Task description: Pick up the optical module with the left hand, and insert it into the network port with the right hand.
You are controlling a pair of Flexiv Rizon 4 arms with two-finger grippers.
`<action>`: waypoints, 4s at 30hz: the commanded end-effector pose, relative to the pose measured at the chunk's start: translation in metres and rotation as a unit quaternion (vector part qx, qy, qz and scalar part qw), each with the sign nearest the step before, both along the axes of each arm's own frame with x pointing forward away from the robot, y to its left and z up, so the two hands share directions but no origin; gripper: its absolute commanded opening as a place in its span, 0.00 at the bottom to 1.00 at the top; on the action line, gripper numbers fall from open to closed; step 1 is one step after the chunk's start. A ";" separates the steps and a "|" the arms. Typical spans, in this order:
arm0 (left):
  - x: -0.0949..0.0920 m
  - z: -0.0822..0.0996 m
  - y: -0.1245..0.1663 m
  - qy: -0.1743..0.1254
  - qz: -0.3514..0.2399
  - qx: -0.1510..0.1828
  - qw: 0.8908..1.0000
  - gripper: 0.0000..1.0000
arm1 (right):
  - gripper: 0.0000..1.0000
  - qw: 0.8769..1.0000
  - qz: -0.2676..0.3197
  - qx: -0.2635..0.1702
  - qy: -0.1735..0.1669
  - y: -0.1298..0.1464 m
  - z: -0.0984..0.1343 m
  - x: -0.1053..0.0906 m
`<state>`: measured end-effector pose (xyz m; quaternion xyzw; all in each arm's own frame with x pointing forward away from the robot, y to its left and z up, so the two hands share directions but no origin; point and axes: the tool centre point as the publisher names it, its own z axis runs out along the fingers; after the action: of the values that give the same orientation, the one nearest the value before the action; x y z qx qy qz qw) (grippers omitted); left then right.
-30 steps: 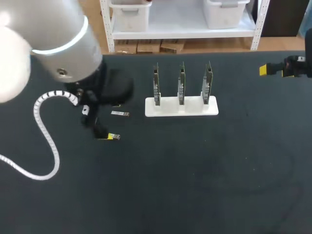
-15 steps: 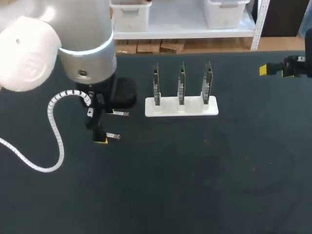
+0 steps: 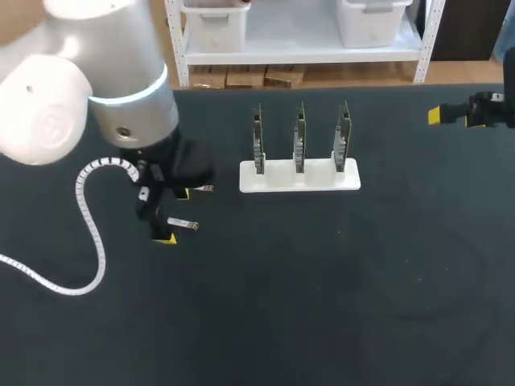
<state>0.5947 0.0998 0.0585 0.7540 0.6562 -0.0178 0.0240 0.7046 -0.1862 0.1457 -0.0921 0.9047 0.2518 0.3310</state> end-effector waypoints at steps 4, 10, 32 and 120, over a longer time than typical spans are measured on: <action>0.007 -0.005 -0.008 -0.012 -0.019 0.034 0.999 1.00 | 1.00 1.000 -0.001 -0.001 0.000 0.000 0.001 -0.001; 0.012 -0.013 0.000 -0.012 -0.023 0.036 0.999 1.00 | 1.00 1.000 -0.001 -0.001 0.000 0.000 0.001 -0.001; 0.026 -0.042 0.013 0.007 -0.023 0.029 0.999 1.00 | 1.00 1.000 -0.001 -0.001 0.000 0.000 0.001 -0.001; 0.052 -0.072 0.030 0.041 0.012 0.034 0.998 1.00 | 1.00 1.000 -0.001 -0.001 0.000 0.000 0.001 -0.001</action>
<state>0.6464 0.1287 -0.0137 0.7451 0.6659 -0.0258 -0.0283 0.7046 -0.1862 0.1457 -0.0920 0.9047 0.2518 0.3310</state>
